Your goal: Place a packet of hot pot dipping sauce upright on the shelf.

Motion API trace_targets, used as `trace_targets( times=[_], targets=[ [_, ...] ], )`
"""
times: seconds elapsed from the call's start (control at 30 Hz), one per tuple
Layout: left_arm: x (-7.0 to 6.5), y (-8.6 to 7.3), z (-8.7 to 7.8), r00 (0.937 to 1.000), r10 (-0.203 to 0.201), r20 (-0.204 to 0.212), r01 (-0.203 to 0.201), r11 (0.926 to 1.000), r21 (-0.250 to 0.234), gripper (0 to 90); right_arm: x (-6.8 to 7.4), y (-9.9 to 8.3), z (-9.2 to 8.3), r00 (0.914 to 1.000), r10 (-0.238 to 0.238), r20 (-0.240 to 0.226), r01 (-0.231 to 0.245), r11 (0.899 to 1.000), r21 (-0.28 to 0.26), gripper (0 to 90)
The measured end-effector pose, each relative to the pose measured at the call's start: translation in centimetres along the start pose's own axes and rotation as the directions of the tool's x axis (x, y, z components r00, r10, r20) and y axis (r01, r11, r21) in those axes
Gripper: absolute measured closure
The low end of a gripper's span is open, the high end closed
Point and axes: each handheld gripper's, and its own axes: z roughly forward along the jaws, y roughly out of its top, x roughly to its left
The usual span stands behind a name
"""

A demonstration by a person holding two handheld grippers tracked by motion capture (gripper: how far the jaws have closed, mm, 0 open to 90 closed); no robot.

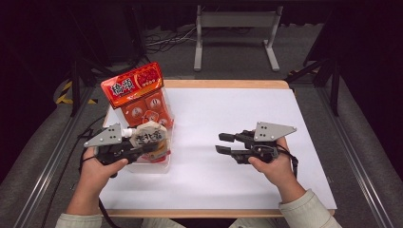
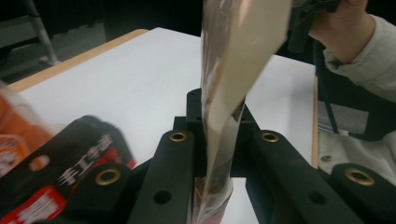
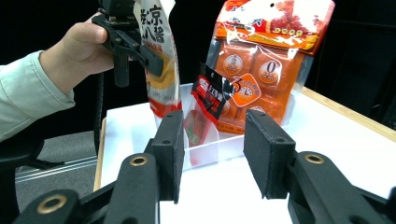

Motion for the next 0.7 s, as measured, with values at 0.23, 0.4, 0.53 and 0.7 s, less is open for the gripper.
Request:
trace_targets(
  times=[0.23,0.4,0.53,0.7],
  targets=[
    [1.2,-0.8,-1.1,0.9987,-0.004,-0.05,0.005,0.9999,0.011,83.8,-0.3,0.0,-0.8,0.9998,0.011,0.017,-0.01,1.0,-0.014,59.6],
    [1.6,-1.3,-1.5,0.9983,0.01,-0.058,-0.008,0.9995,0.032,83.7,-0.3,-0.1,-0.7,0.9999,0.011,0.008,-0.011,1.0,-0.014,59.6],
    [1.8,-1.8,-1.6,0.9984,0.029,-0.05,-0.026,0.9982,0.053,83.7,-0.3,-0.1,-0.8,0.9999,0.015,-0.001,-0.015,1.0,-0.02,59.5],
    [2.1,-2.3,-1.7,0.9986,0.036,-0.038,-0.033,0.9971,0.068,83.5,-0.3,-0.1,-0.8,0.9998,0.018,-0.008,-0.018,0.999,-0.026,59.5]
  ],
)
